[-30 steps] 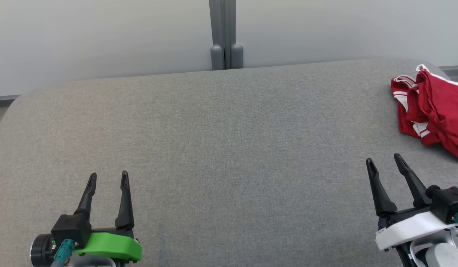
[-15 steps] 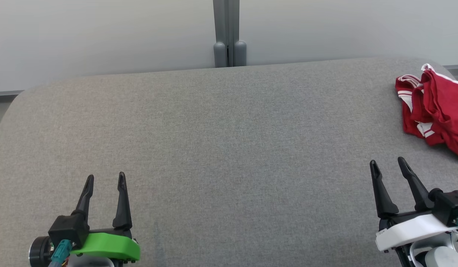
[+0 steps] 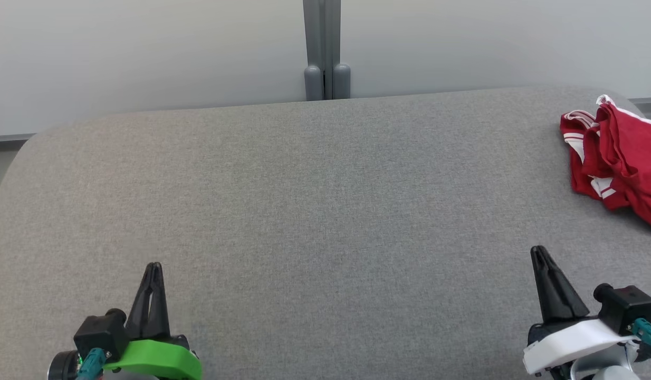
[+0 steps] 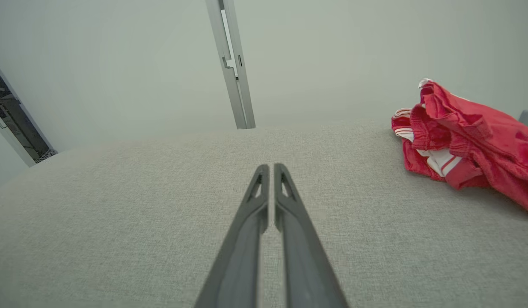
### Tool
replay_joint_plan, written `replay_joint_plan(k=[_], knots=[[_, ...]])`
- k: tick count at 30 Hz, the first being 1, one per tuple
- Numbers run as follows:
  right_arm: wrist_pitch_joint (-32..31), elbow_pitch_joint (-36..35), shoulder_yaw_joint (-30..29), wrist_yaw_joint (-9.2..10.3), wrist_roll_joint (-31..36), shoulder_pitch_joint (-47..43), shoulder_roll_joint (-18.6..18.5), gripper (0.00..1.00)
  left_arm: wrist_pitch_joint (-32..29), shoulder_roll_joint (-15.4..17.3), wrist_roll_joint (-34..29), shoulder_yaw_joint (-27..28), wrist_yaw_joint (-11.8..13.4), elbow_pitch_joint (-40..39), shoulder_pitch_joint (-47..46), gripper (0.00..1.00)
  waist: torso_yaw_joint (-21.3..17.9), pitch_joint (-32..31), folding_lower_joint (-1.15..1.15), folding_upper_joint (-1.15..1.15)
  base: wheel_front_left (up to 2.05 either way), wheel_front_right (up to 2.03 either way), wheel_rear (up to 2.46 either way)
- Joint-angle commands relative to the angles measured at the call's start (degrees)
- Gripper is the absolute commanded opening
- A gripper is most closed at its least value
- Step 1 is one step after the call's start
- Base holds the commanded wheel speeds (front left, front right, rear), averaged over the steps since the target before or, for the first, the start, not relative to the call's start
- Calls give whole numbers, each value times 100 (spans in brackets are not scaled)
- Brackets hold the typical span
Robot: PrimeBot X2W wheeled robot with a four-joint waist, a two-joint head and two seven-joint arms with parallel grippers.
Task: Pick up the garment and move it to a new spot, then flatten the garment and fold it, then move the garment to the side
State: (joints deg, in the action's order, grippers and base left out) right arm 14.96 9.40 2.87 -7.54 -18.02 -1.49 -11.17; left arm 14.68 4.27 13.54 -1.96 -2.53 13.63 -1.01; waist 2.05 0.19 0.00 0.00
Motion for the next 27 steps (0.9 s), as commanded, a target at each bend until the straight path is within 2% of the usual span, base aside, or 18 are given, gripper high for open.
replay_joint_plan(k=[1, 27], knots=[[-30, -7, -14, 0, -122, 16, 7, 0, -48, 1, 120, 32, -8, 9, -31, 0, -2, 0, 0, 0, 0, 0, 0], [-691, 135, -290, 2, -2486, 278, 245, 0, -707, -42, 2608, 294, -171, -1, -205, 0, -44, 0, 0, 0, 0, 0, 0]])
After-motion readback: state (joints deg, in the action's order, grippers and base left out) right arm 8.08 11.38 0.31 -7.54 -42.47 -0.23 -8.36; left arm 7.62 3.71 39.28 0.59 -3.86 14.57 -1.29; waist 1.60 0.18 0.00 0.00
